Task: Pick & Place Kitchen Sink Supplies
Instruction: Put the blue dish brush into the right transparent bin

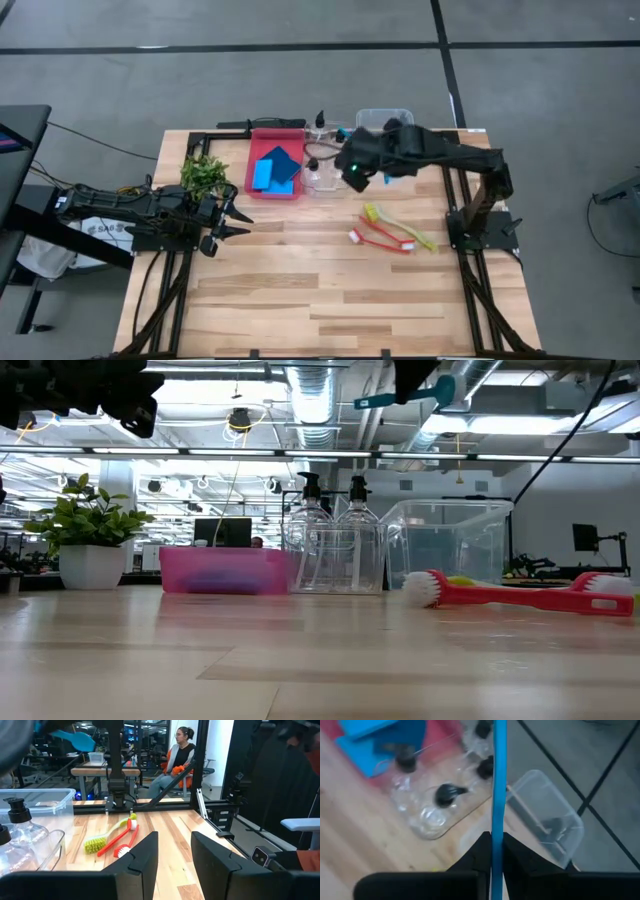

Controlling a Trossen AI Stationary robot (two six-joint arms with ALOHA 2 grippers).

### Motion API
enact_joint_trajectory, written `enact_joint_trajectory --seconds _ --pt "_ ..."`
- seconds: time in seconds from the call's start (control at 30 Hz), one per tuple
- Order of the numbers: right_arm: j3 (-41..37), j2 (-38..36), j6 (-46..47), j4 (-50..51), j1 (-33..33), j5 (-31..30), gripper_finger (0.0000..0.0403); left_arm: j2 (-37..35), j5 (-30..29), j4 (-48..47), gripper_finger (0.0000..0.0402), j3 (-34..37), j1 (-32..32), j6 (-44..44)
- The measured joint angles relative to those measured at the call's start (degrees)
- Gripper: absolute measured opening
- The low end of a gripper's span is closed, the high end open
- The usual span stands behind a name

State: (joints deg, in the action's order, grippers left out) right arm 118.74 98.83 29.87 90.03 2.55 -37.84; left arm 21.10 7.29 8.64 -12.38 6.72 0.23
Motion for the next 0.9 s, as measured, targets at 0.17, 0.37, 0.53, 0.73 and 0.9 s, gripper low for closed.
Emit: enact_joint_trajectory --seconds 0.17,0.37,0.53,0.73,0.9 --pt "0.0 -0.7 -0.4 0.0 5.4 -2.3 0.0011 0.0 0.0 0.0 0.0118 0.0 0.0 0.0" --pt "0.0 1.1 -2.0 0.0 10.7 -2.7 0.0026 0.0 0.0 0.0 0.0118 0.0 0.0 0.0" --pt "-3.1 1.6 -2.4 0.0 14.0 -2.7 0.0023 0.0 0.0 0.0 0.0118 0.0 0.0 0.0" --pt "-12.4 1.6 -1.5 0.0 17.8 -2.5 0.0013 0.0 0.0 0.0 0.0118 0.0 0.0 0.0" --pt "-18.0 1.7 -0.5 -0.5 20.5 -2.5 0.0037 0.0 0.0 0.0 0.0118 0.0 0.0 0.0"
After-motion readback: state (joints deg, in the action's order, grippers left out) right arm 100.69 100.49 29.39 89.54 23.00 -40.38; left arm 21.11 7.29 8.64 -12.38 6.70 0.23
